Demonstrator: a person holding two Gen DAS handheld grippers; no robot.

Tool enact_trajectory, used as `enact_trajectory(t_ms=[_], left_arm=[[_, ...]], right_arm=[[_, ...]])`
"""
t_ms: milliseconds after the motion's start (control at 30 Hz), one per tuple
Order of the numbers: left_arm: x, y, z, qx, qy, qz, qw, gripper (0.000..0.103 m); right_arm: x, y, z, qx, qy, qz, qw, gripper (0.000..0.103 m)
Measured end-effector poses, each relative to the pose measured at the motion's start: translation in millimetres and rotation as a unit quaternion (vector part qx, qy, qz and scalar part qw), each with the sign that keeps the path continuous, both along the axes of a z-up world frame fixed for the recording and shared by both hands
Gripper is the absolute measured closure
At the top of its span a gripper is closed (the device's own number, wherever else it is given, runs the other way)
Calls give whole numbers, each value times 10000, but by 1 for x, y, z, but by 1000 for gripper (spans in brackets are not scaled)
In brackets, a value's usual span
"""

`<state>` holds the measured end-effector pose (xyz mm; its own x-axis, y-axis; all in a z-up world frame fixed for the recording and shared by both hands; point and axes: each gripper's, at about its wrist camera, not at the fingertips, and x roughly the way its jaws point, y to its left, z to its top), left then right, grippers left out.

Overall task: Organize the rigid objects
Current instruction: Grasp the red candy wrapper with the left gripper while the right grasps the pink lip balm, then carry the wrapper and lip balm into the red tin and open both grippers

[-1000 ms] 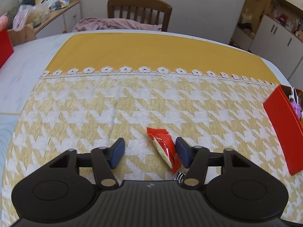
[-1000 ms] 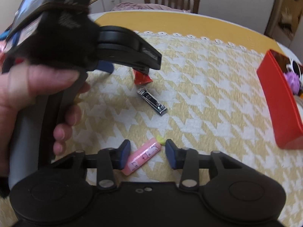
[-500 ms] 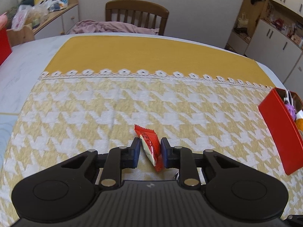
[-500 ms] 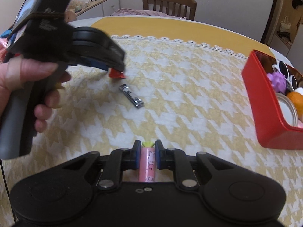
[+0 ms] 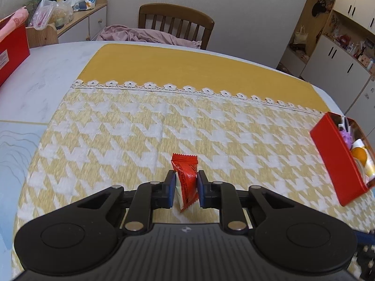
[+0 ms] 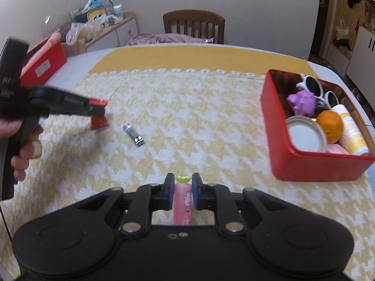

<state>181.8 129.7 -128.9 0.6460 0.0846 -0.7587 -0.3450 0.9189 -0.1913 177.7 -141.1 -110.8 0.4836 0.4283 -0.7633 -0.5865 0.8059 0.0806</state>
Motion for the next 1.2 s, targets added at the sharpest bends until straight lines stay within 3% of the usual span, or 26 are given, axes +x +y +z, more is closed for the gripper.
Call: enact_trajectory(t_ms=[533,967,1200], left_arm=[[-28,-42,40,-467,-282,-441,9975,84],[8,-126,78,-587,-567,-1303,9881,84],[39,-173,88,-622,-582,-1724,9813,84]], right_arm=[[22,-68,41,367,-143,-468,9981,89],[71,-130,69,583,-500,-984,9922,88],[97,-153,70,660,-440,-1078,9910,89]])
